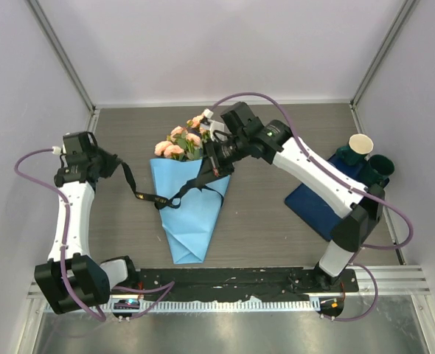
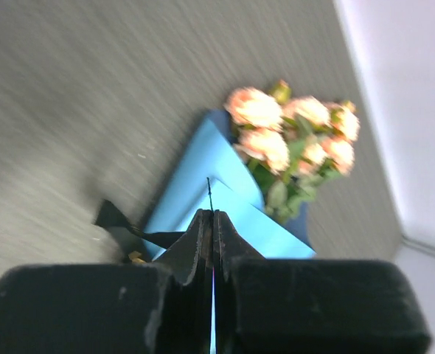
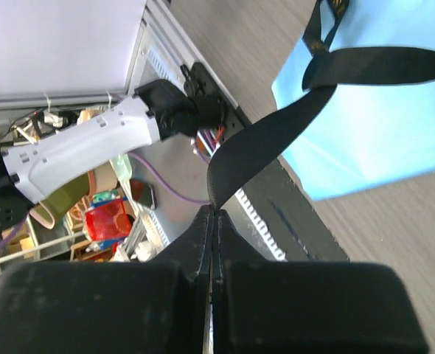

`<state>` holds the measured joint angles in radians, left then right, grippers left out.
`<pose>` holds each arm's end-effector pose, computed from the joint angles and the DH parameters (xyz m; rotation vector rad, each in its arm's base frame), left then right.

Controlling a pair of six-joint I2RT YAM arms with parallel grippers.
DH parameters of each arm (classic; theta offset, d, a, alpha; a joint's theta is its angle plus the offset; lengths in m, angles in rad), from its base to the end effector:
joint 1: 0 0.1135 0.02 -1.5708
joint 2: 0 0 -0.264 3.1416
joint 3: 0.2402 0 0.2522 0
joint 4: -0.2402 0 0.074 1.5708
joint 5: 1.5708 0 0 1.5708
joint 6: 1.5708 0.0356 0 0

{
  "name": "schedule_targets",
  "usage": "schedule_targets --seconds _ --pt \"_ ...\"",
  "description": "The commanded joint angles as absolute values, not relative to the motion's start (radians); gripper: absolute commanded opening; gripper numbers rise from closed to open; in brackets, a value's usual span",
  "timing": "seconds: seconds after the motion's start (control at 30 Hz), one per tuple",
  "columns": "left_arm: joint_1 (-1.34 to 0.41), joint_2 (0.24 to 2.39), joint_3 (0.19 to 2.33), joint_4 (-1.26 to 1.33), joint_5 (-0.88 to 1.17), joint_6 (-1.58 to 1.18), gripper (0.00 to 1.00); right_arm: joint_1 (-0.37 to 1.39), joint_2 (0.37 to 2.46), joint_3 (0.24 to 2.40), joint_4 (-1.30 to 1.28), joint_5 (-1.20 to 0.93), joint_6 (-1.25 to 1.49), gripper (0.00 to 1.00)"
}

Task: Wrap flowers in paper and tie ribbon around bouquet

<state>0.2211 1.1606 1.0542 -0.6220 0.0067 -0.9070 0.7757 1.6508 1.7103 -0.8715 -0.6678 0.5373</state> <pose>0.2405 0.0538 0.3163 -1.2405 1.9675 -0.3578 0.2360 0.2624 0.3771 -0.6681 2.5459 1.3509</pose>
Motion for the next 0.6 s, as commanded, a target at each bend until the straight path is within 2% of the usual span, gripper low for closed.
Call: schedule_targets --seconds 0.0,0.17,0.3,0.37,0.57 --pt "0.224 1.129 1.091 -0.515 0.296 -0.976 0.00 0.796 1.721 1.879 -0.908 -0.569 0.534 0.00" --pt "0.224 1.056 1.190 -0.618 0.195 -0.936 0.00 0.793 1.692 1.919 -0.952 -0.399 0.522 0.00" --pt "0.225 1.008 1.236 -0.761 0.010 -0.934 0.00 0.779 1.635 1.872 -1.057 -0.177 0.496 0.00" --pt "0.227 0.986 1.247 -0.834 -0.107 -0.922 0.00 0.759 1.594 1.771 -1.078 -0.089 0.491 0.00" --pt "0.247 0.976 1.177 -0.920 -0.530 -0.884 0.00 0.592 1.436 1.387 -0.982 -0.017 0.491 0.00"
